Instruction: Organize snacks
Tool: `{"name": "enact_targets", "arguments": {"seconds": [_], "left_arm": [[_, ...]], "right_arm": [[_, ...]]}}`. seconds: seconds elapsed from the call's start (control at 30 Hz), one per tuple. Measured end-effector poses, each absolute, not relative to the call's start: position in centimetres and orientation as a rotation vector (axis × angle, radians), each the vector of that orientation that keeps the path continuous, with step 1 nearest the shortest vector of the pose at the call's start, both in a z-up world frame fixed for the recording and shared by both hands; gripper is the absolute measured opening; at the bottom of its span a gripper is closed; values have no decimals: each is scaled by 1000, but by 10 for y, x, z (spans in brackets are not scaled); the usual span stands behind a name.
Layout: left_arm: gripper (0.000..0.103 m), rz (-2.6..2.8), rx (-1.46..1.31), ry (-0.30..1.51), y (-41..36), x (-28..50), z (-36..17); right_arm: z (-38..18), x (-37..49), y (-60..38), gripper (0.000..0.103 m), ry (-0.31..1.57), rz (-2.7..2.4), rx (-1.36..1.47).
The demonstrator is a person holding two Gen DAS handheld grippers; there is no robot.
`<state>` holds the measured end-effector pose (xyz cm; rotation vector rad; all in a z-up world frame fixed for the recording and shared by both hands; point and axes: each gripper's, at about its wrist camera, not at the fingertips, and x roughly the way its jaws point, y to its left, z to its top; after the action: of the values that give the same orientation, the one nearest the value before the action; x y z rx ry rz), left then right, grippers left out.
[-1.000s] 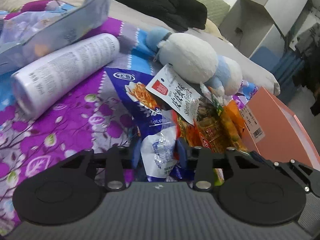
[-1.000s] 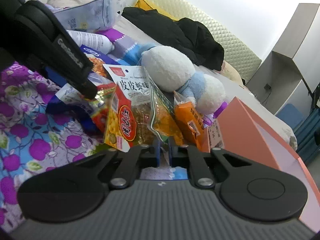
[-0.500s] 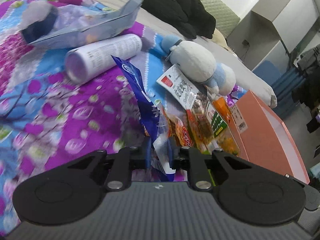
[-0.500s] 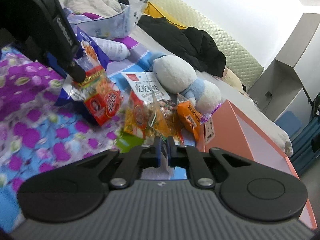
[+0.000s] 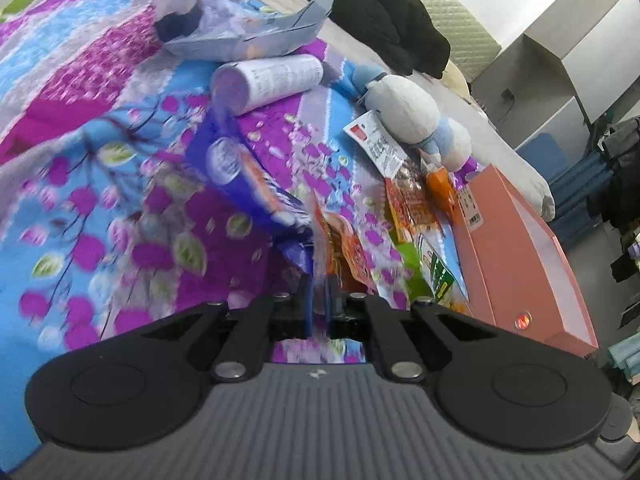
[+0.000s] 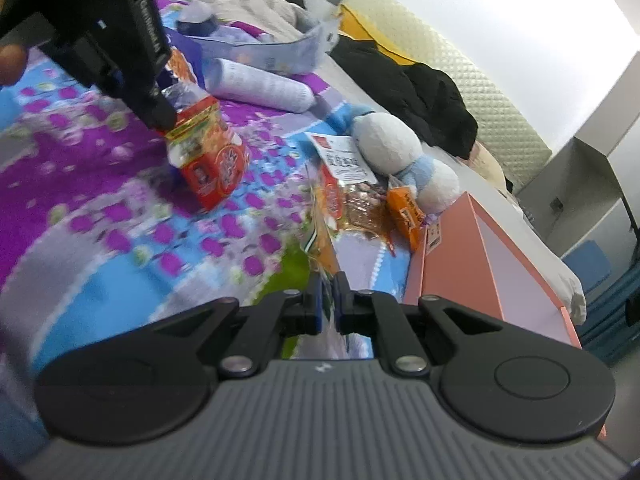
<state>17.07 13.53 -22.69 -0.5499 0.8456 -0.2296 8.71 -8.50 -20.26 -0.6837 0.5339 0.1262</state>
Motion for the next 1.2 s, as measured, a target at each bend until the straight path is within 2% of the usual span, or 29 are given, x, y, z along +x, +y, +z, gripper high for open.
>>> {"name": "enact_targets", "arguments": {"seconds": [0.37,0.8,0.87,0.9,0.93,0.97,1.03,1.1,1.13,1.2], "left_arm": [[6,-192,-587,888,149,124,-229],[5,-200,-550,973,139,90,-237],[6,-201,-550,992,141,90,-240],[6,-200,-550,997,141,90,-240],[13,-192,-548,1002,141,89,-239],[20,-180,-544,1012,142,90,-240],[74,-159,-545,1029,142,91,-239],[88,-146,-548,997,144,90,-234],[88,-153,-543,986,144,91,-231],[89,-135,-448,972,135,93,-223]], "right_arm": [[-204,48,-80,9,601,213,-630],[-204,43,-90,12,668,274,-472],[-204,45,-92,16,680,279,-447],[-204,46,-93,23,692,280,-423],[-203,48,-94,35,705,284,-395],[-202,48,-96,42,711,302,-362],[-199,49,-98,63,708,334,-312],[-197,51,-101,75,705,333,-270],[-196,52,-103,81,699,328,-252],[-197,56,-108,83,685,315,-229]]}}
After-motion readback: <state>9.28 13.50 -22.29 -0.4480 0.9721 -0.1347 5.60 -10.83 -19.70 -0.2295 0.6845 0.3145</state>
